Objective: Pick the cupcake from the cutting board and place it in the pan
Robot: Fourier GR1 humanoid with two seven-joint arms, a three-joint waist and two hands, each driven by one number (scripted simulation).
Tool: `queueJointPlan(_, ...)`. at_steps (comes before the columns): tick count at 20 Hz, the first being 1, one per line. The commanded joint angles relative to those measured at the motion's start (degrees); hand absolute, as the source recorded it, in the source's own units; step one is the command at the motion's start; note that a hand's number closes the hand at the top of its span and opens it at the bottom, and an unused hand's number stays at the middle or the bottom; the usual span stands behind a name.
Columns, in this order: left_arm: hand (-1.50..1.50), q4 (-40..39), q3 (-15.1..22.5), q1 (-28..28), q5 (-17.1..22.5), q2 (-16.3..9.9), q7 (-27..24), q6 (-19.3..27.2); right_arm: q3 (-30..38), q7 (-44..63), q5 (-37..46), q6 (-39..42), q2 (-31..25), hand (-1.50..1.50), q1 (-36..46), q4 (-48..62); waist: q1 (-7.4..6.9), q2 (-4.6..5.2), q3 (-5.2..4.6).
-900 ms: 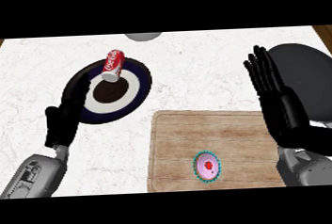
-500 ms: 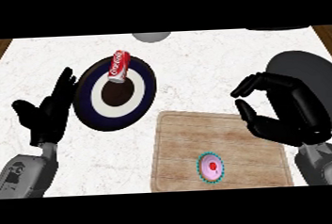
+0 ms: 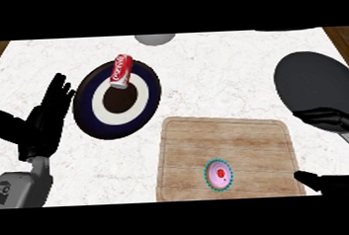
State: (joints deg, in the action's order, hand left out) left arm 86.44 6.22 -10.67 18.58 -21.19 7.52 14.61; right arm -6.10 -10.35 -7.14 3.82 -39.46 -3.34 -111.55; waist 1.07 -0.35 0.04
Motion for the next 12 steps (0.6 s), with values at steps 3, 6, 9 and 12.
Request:
queueJointPlan(3, 0.0, 2.23, -0.06, -0.1, -0.94, 0.77, 3.18, 0.91, 4.53, 0.77, 3.98, 5.55, -6.78, -1.5, 0.55, -4.0, -0.92, 0.24, -0.06)
queueJointPlan(6, 0.0, 7.03, 0.28, 1.91, -1.37, 0.42, 4.81, 1.09, 2.86, 9.6, 3.35, 7.38, -7.49, -1.5, 7.39, -7.35, -1.8, 0.24, -0.08)
queueJointPlan(9, 0.0, 0.75, 0.13, -0.99, -2.08, 1.53, 2.97, 0.45, -0.6, 14.72, 7.57, 10.85, -11.58, -1.5, 10.7, -9.0, -1.49, 0.45, -0.16)
queueJointPlan(12, 0.0, 4.87, 0.54, -1.16, -1.89, 0.96, 5.9, 0.62, -5.02, 22.74, 11.4, 12.86, -12.53, -1.5, 16.96, -9.86, -2.56, 0.36, -0.19)
